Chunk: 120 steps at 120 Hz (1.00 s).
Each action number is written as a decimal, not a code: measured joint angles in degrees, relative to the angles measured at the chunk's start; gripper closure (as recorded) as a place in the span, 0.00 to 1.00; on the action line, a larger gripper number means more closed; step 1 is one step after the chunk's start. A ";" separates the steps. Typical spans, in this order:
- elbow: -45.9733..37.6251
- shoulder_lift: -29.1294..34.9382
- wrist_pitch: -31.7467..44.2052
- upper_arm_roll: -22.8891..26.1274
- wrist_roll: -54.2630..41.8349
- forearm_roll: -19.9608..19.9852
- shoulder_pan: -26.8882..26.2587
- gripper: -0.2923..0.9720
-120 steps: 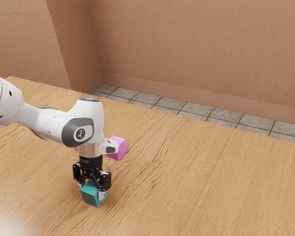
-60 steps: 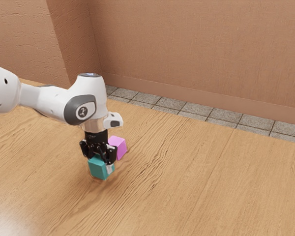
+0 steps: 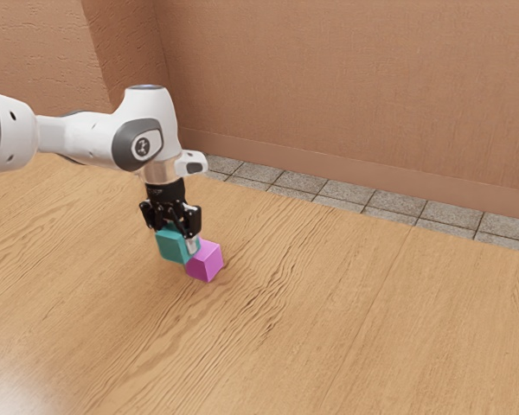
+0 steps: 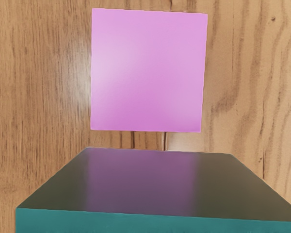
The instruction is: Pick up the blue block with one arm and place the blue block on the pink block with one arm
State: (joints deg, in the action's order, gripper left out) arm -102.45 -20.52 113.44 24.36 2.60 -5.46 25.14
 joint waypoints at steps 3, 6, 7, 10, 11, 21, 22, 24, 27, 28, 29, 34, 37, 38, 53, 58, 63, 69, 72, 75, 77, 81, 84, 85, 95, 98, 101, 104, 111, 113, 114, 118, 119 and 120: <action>1.12 -0.86 -0.36 -0.13 -0.22 -0.33 -0.06 0.53; 2.31 -1.80 -0.73 -0.21 -0.44 -0.61 -0.09 0.53; 2.63 -2.11 -0.85 -0.23 -0.51 -0.69 -0.10 0.53; 3.60 -2.98 -1.20 -0.29 -0.72 -0.92 -0.13 0.53; 3.94 -3.27 -1.31 -0.31 -0.78 -0.99 -0.15 0.53; 6.66 -5.76 -2.29 -0.73 -1.52 -1.91 -0.58 0.53; 6.85 -5.94 -2.37 -0.76 -1.59 -1.98 -0.65 0.53; 7.21 -6.25 -2.53 -0.79 -1.73 -2.11 -0.81 0.53; 7.73 -6.70 -2.75 -0.82 -1.93 -2.28 -1.14 0.53; 7.86 -6.85 -2.83 -0.83 -1.99 -2.33 -1.24 0.53; 7.97 -6.97 -2.90 -0.84 -2.05 -2.38 -1.34 0.53; 8.56 -7.51 -3.23 -1.13 -2.36 -2.57 -1.99 0.54; 8.81 -7.70 -3.40 -1.59 -2.54 -2.65 -2.45 0.53; 8.90 -7.74 -3.46 -1.71 -2.60 -2.68 -2.58 0.53; 12.29 -9.43 -4.66 -3.10 -3.46 -2.93 -3.98 0.53; 13.28 -9.90 -5.07 -3.35 -3.75 -3.07 -4.44 0.53; 14.03 -10.49 -5.41 -3.71 -4.02 -3.36 -5.19 0.53; 14.58 -11.37 -5.72 -3.91 -4.32 -3.59 -5.66 0.53; 14.79 -11.75 -5.86 -3.97 -4.47 -3.68 -5.77 0.53; 14.94 -12.05 -5.97 -4.10 -4.61 -3.75 -5.83 0.52; 15.01 -12.20 -6.05 -4.20 -4.70 -3.78 -5.89 0.50; 15.14 -12.42 -6.20 -4.34 -4.91 -3.76 -6.02 0.46; 15.26 -12.54 -6.30 -4.40 -5.08 -3.73 -6.23 0.44; 15.30 -12.57 -6.33 -4.41 -5.13 -3.71 -6.28 0.43; 15.69 -12.97 -6.58 -4.55 -5.62 -3.61 -6.61 0.38; 15.87 -13.09 -6.64 -4.56 -5.76 -3.59 -6.67 0.36; 16.03 -13.21 -6.70 -4.57 -5.89 -3.58 -6.71 0.35; 16.13 -13.30 -6.74 -4.58 -6.01 -3.57 -6.73 0.34; 16.24 -13.24 -6.88 -4.80 -6.29 -3.57 -7.00 0.31; 16.25 -13.16 -6.96 -4.83 -6.37 -3.57 -7.08 0.30; 16.26 -13.09 -7.01 -4.85 -6.41 -3.57 -7.11 0.30; 16.27 -12.81 -7.24 -4.89 -6.55 -3.58 -7.20 0.29; 16.28 -12.75 -7.30 -4.90 -6.59 -3.58 -7.21 0.29; 16.28 -12.68 -7.36 -4.89 -6.62 -3.58 -7.22 0.29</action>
State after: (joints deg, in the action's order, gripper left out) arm -86.17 -33.20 106.08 19.47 -4.02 -9.05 17.92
